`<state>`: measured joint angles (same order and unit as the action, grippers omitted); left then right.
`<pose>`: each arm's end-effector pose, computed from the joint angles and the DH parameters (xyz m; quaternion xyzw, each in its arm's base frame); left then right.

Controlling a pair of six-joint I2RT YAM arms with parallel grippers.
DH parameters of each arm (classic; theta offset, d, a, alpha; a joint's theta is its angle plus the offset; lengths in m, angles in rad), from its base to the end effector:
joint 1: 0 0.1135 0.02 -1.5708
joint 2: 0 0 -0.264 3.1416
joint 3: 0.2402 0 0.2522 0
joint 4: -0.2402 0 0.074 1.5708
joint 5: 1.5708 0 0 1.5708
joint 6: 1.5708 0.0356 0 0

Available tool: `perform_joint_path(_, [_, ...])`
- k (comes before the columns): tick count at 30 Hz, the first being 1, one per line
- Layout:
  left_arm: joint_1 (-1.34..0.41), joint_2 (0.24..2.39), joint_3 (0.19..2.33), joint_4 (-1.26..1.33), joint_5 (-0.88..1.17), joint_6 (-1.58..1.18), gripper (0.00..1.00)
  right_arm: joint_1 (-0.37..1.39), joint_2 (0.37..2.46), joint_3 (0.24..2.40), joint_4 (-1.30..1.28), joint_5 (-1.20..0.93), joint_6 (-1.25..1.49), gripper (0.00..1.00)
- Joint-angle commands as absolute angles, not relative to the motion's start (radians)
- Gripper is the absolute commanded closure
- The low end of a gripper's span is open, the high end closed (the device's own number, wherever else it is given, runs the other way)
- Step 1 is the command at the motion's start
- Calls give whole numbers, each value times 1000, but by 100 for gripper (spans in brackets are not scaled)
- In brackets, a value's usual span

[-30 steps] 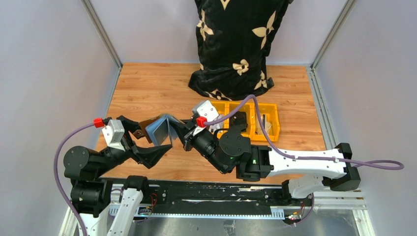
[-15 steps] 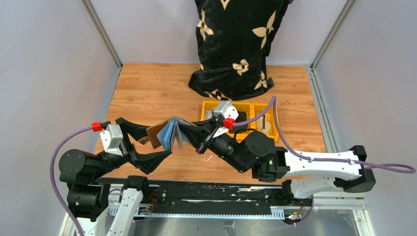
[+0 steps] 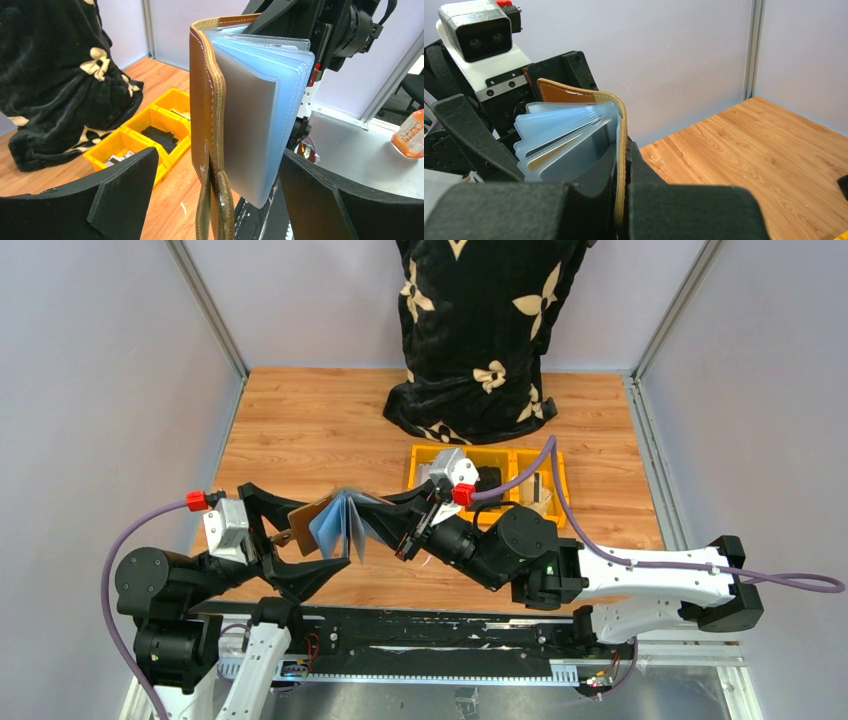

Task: Take the credit cards out of the card holder
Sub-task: Remove the credit card from the card holder.

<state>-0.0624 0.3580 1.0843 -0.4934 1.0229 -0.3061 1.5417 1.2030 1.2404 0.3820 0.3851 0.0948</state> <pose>0.0042 -0.0307 0.4349 0.3154 0.5835 -0.4237 0.6169 0.0211 0.2648 0.4725 -0.2334 0.5068 0.5298 0.6388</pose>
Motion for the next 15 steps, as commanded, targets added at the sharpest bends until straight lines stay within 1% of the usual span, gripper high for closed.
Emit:
perform_joint_path(1, [-63, 373, 1105, -472, 1043, -319, 4, 1540, 1193, 1253, 399, 344, 116, 100])
perform_joint_path(9, [-64, 381, 1103, -465, 1088, -352, 3, 1540, 1189, 1250, 391, 339, 108, 100])
perform_joint_path(15, [-63, 382, 1089, -385, 1082, -437, 3, 1540, 1182, 1244, 385, 339, 106, 100])
